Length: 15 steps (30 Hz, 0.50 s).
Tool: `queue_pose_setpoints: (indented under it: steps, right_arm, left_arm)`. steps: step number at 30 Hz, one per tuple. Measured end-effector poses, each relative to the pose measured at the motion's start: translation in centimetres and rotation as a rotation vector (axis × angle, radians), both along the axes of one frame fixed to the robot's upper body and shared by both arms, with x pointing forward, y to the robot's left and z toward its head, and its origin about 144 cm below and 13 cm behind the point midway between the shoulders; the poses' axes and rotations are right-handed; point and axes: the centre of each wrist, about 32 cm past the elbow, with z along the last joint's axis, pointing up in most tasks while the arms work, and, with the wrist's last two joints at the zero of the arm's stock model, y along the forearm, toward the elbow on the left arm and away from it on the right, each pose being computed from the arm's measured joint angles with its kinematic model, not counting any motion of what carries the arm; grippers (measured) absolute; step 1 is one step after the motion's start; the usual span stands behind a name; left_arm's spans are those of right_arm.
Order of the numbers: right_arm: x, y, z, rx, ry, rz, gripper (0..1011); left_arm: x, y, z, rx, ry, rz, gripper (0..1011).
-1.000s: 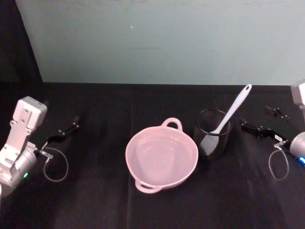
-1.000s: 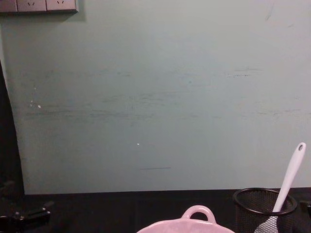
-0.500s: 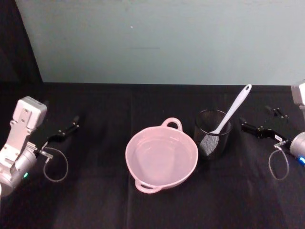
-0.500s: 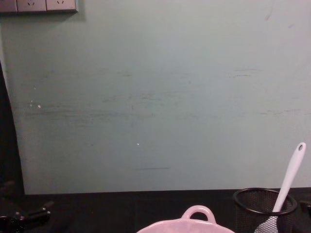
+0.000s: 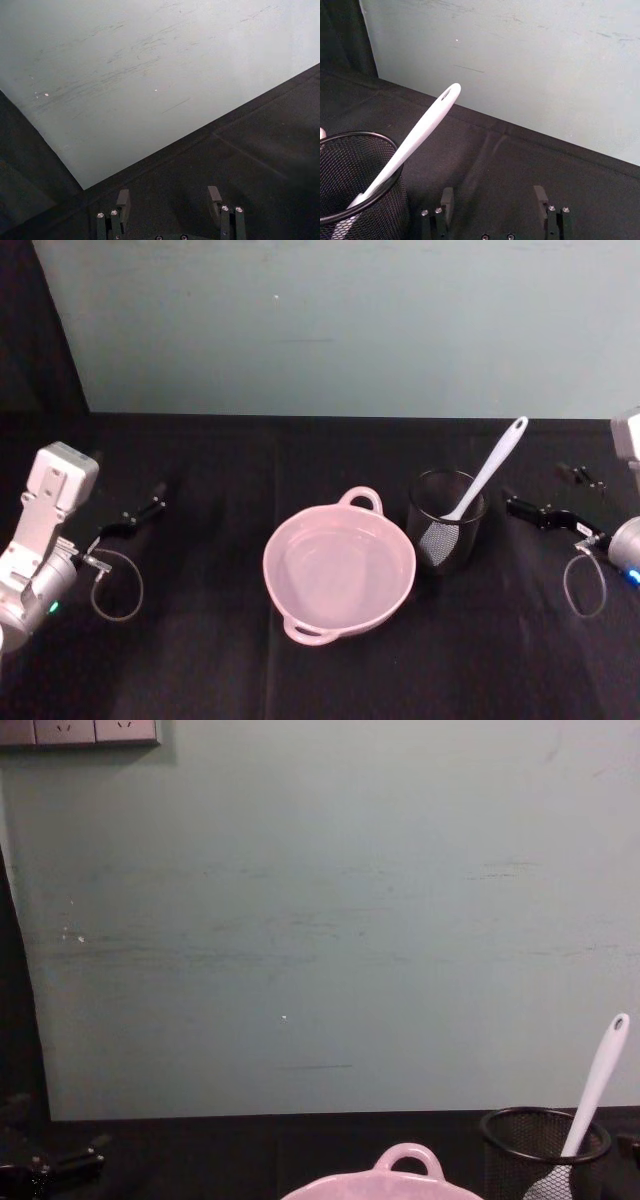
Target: Use the one hand to pick up the spoon and stir the clear water in the bowl.
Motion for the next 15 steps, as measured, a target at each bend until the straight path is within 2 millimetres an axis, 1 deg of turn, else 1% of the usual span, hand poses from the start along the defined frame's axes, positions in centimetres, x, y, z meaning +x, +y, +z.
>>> queue_pose_setpoints:
  steps: [15]
  right_arm:
    - [0.0,0.0,0.0,0.0,0.0,0.0,1002]
  left_arm:
    - [0.0,0.0,0.0,0.0,0.0,0.0,1005]
